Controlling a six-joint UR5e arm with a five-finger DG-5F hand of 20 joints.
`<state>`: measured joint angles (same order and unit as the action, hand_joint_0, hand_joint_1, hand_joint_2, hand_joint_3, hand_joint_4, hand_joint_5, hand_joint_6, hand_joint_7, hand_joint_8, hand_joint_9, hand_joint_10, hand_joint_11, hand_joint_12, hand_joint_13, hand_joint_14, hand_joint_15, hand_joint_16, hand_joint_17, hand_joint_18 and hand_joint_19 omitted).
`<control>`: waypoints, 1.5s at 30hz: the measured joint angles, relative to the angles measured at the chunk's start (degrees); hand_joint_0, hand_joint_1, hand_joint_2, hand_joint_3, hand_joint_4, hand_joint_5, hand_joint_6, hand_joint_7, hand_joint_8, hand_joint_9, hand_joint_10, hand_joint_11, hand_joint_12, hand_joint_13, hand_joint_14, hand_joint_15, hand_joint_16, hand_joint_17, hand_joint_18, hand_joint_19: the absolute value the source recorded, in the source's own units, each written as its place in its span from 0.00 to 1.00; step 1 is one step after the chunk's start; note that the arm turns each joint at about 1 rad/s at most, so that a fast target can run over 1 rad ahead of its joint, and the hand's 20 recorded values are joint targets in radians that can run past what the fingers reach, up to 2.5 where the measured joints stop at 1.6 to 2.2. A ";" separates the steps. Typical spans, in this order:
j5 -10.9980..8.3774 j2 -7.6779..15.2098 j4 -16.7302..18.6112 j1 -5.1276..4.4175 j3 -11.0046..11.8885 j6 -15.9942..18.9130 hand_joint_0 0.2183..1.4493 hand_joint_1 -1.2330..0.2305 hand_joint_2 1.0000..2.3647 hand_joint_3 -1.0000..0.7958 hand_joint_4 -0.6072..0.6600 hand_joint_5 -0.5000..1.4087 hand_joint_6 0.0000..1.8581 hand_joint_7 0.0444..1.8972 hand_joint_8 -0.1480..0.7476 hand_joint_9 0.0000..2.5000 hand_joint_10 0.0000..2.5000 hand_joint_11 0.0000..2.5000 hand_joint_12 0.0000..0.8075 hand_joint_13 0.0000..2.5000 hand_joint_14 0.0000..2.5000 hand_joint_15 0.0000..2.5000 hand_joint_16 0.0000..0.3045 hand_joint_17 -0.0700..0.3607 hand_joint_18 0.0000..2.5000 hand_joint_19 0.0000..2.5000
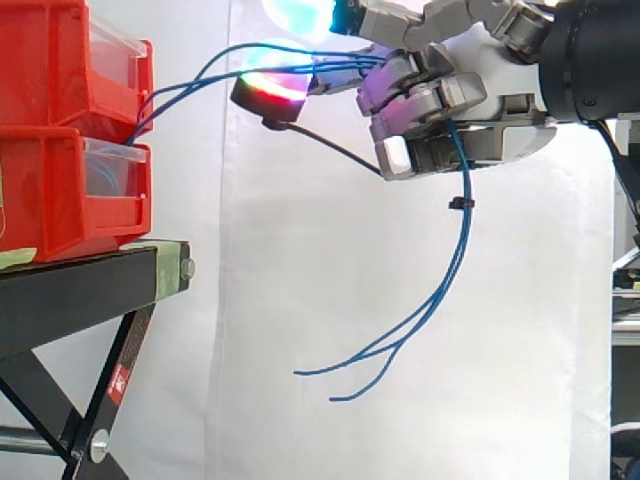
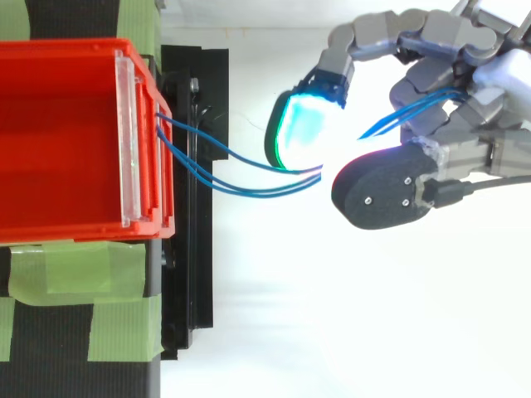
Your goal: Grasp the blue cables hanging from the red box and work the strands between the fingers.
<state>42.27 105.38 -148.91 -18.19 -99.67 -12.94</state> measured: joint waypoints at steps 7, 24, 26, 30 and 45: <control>0.00 0.00 -0.10 0.00 0.00 0.01 0.59 0.31 0.01 0.13 0.62 0.33 0.49 0.47 0.71 0.51 1.00 0.98 0.80 0.71 1.00 0.56 0.81 0.59 0.97 0.20; 0.00 0.00 0.02 0.00 -0.01 0.01 0.58 0.30 0.00 0.06 0.65 0.27 0.46 0.46 0.71 0.51 1.00 0.98 0.80 0.71 1.00 0.56 0.81 0.59 0.97 0.20; 0.00 0.00 0.02 0.00 -0.02 0.01 0.61 0.29 0.01 0.10 0.65 0.26 0.47 0.46 0.71 0.51 1.00 0.98 0.80 0.71 1.00 0.56 0.81 0.59 0.97 0.20; 0.00 0.00 0.02 -0.01 -0.01 0.01 0.61 0.28 0.01 0.13 0.64 0.25 0.47 0.46 0.71 0.51 1.00 0.98 0.80 0.71 1.00 0.56 0.81 0.59 0.97 0.20; -0.13 0.00 -0.16 -0.72 0.00 -0.21 0.69 0.30 0.01 0.24 0.65 0.24 0.55 0.42 0.71 0.51 1.00 0.98 0.80 0.71 1.00 0.56 0.81 0.59 0.97 0.20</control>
<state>42.14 105.38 -149.06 -18.91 -99.67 -13.15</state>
